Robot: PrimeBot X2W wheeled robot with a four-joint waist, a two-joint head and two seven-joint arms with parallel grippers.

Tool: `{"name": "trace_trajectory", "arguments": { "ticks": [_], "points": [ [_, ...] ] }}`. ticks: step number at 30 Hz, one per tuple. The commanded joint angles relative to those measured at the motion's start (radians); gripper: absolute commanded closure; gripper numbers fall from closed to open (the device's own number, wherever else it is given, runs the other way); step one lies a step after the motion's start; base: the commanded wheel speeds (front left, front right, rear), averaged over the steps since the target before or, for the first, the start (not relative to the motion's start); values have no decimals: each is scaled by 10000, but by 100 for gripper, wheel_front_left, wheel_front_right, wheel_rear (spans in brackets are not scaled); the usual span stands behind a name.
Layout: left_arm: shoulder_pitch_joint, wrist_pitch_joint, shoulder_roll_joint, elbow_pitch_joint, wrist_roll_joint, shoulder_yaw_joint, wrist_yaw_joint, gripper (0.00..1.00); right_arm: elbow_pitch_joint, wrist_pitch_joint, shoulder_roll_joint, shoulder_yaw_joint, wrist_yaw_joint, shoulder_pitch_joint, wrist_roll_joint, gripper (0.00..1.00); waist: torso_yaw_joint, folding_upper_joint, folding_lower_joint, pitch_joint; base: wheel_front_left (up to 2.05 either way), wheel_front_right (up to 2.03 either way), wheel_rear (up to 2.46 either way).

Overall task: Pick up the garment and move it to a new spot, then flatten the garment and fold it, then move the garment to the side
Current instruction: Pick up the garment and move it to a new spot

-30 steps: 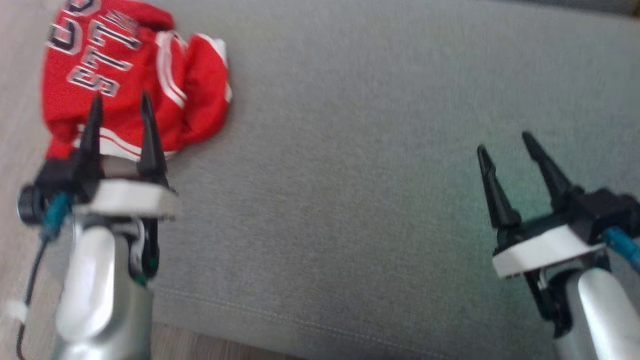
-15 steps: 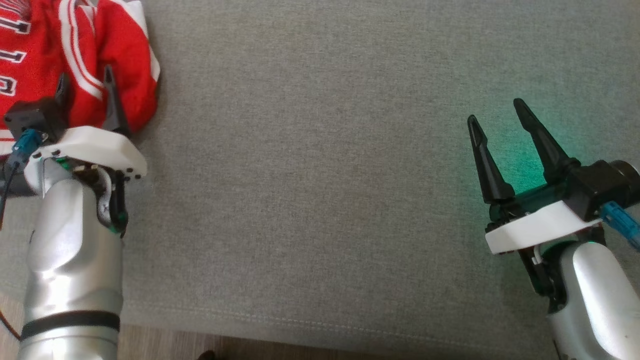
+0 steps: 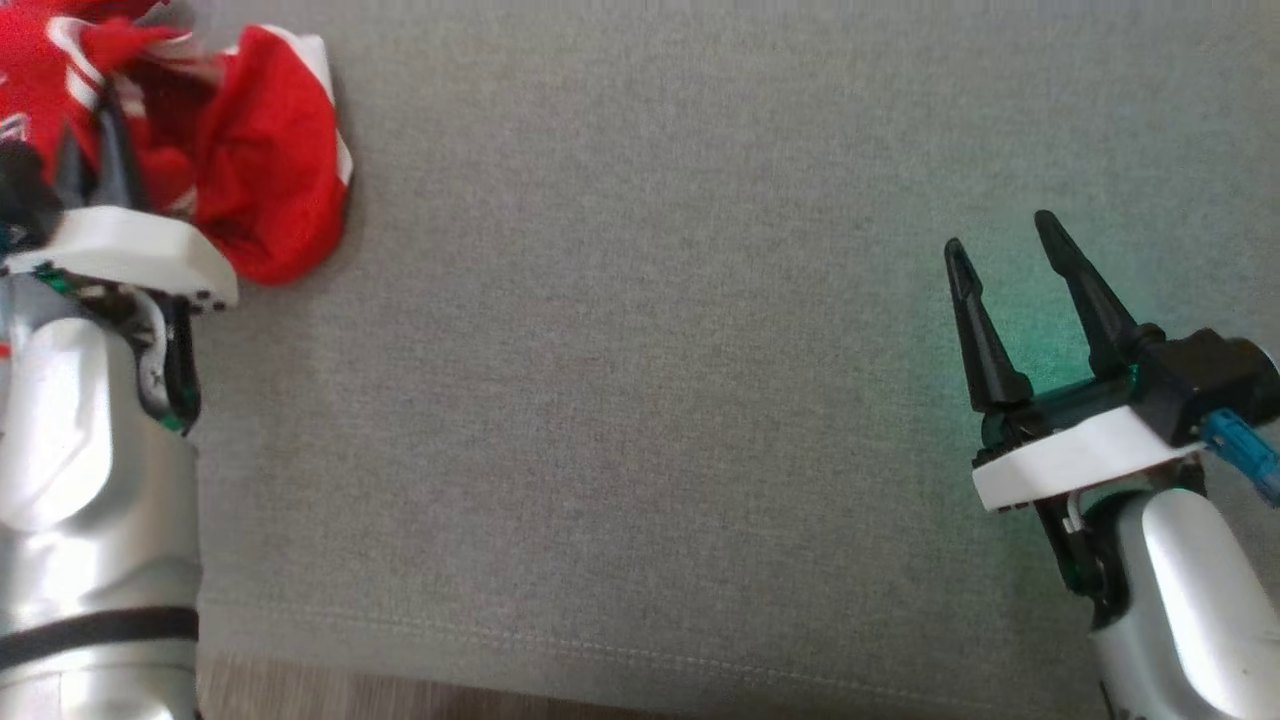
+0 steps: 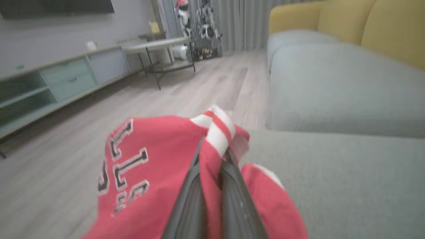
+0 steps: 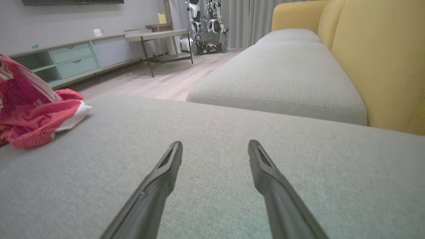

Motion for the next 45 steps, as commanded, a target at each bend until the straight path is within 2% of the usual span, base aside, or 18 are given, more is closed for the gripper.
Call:
{"name": "trace_trajectory", "arguments": {
  "ticks": [1,9,17,25,31,34,37,45],
  "points": [
    [228,-51,502,-932,76,281,109,100,-258,-164,128,113,-7,160,59,0,70,0,-1,-375,0,0,0],
    [1997,-51,369,-4216,80,353,79,100,127,-395,613,-123,-7,734,55,0,-66,0,-1,-1780,0,0,0],
    [4740,612,-231,-6535,-49,211,340,100,248,-400,989,-327,-7,1588,38,0,-570,0,-1,-3005,0,0,0],
    [6122,1425,-525,-7977,72,-477,282,100,-166,-119,1154,-453,-7,2050,-25,0,-1111,0,-1,-3323,0,0,0],
    [5857,1721,-734,-8066,54,-1471,-94,100,-525,38,1207,-317,-7,1931,-52,0,-2236,0,-1,-3107,0,0,0],
    [5118,1726,-861,-7635,48,-2241,-448,100,-713,85,1229,-281,-7,1810,-30,0,-3209,0,-1,-2816,0,0,0],
    [4483,1695,-983,-7219,4,-2847,-616,100,-806,98,1247,-252,-7,1735,-3,0,-4037,0,-1,-2525,0,0,0],
    [2572,1450,-1160,-5911,-249,-4481,-797,100,-680,-126,1287,-181,-7,1497,230,0,-6048,0,-1,-1819,0,0,0]
  ]
}}
